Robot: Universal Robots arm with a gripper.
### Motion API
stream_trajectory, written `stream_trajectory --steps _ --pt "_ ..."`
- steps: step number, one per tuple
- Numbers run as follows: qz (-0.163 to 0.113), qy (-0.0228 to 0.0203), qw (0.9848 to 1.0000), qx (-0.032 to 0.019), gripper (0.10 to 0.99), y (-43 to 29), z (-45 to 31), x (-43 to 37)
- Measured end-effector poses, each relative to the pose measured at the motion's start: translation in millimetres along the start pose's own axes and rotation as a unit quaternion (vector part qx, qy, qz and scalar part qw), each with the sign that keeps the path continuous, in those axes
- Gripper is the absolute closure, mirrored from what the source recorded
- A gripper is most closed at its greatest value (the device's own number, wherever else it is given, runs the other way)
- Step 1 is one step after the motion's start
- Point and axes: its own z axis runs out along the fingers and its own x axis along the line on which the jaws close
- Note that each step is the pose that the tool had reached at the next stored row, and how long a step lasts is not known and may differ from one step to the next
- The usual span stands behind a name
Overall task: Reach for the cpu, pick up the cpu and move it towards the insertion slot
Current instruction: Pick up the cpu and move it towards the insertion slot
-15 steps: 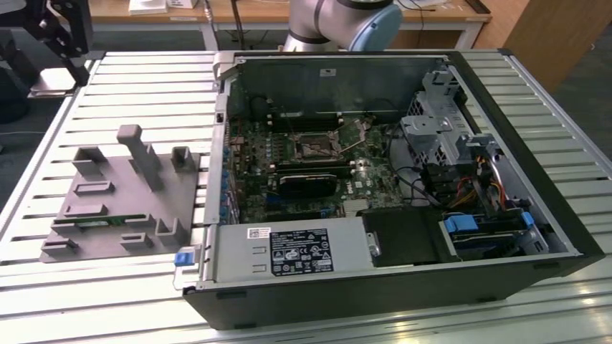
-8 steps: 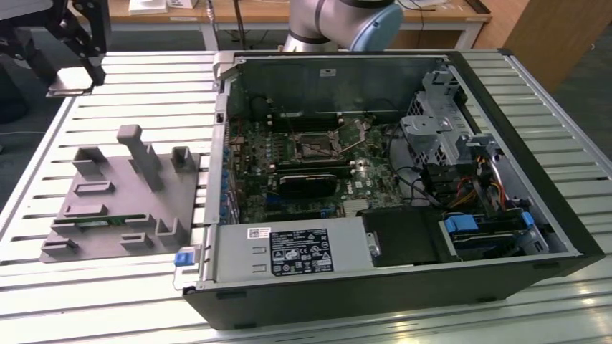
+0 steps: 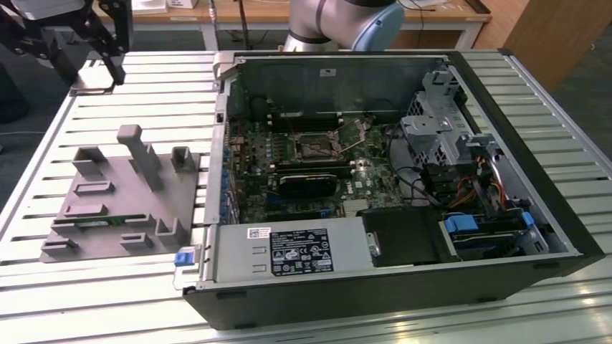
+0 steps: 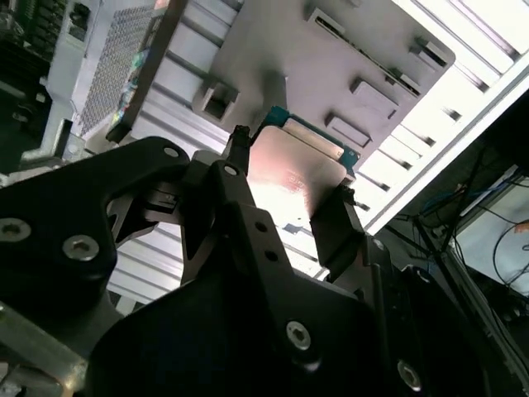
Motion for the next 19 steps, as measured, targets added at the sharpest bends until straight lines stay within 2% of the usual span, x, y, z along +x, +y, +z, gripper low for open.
stream_trajectory --steps 9,13,19 --pt "0.0 0.0 1.0 0.0 0.541 -0.3 0.0 -31.9" --pt "0.0 0.0 1.0 0.0 0.541 -0.3 0.0 -49.8" --pt "0.0 0.0 1.0 -0.0001 0.541 1.7 0.1 -67.9"
